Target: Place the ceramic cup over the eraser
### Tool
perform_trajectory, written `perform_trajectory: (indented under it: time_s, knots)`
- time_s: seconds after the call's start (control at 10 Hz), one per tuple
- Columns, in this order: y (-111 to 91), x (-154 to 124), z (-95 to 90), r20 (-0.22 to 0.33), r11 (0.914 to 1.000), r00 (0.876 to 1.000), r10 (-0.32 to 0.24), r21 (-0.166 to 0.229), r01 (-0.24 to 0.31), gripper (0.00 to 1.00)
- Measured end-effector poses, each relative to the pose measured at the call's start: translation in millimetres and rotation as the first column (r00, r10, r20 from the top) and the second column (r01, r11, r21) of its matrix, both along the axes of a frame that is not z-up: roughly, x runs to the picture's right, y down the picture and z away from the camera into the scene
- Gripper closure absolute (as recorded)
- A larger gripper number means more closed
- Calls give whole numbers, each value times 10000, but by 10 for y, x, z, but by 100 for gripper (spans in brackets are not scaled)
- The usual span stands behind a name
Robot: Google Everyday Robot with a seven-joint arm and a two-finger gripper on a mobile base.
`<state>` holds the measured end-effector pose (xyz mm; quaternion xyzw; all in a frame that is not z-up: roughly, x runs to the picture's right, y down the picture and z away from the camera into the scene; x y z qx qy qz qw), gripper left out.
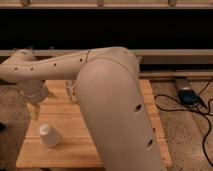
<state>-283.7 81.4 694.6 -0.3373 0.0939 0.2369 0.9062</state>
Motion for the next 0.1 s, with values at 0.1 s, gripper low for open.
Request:
perform_trajectory:
  time_s: [0.1]
  knots:
    - [-28, 18, 4, -15, 10000, 10000, 23, -16, -23, 20]
